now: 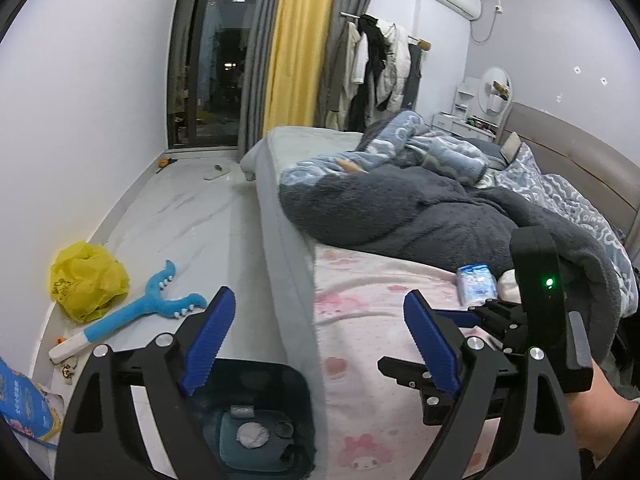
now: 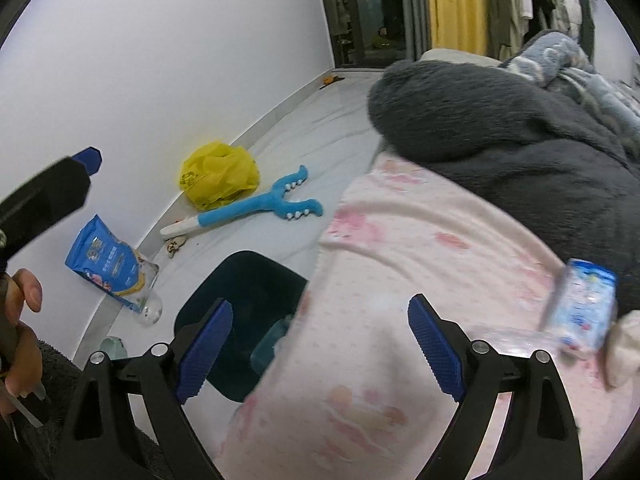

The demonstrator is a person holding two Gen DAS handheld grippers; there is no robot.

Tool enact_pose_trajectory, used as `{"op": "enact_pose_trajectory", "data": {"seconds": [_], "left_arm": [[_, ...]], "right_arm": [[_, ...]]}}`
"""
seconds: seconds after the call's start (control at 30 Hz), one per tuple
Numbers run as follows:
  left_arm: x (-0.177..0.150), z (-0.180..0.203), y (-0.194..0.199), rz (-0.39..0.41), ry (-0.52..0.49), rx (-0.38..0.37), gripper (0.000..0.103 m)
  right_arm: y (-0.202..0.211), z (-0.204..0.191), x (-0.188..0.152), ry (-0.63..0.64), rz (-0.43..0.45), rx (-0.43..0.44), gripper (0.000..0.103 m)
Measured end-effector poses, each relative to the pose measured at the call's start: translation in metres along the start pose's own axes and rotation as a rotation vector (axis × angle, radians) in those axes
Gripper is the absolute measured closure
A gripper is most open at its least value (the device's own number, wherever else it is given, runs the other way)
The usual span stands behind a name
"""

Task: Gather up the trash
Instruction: 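Move both tools back toward the remaining items on the bed, then grasp the clear bubble wrap with the left tool while the right tool grasps the white fabric ball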

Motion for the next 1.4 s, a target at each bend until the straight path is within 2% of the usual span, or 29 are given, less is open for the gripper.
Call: {"op": "enact_pose_trajectory", "data": {"seconds": [0.23, 0.73, 0.9, 1.07, 1.4], "left_arm": [[-0.003, 0.025, -0.012, -0.016, -0.006, -0.034, 0.012], [-0.019, 0.077, -0.046, -0.102, 0.013, -0.098, 0.011], [-0.028, 0.091, -0.058, -0.136, 0.025, -0.111, 0.011], [-0.035, 0.106, -0.073, -0.174, 0.034, -0.125, 0.01], [-0.055, 0.137, -0.098, -0.244, 0.027, -0.15, 0.01]], "right_arm": [[0.03, 0.037, 0.005, -0.015, 0.049, -0.057, 0.011], [0.074, 0.118, 0.004, -0.072, 0.099, -0.187, 0.009], [0.081, 0.139, -0.004, -0.084, 0.081, -0.222, 0.009], [0.087, 0.159, -0.01, -0.045, 0.055, -0.28, 0.007], [0.095, 0.19, -0.023, -0.029, 0.016, -0.319, 0.007]]}}
Point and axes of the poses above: each gripper's, at about its wrist camera, not at the fingertips, and y roughly against the way its jaws point, z to its right, x to its top, the point moved 3 cm from there along -y, roughly the way its jaws point, and after that the axes turned 15 degrees about z, right-handed, at the moved point
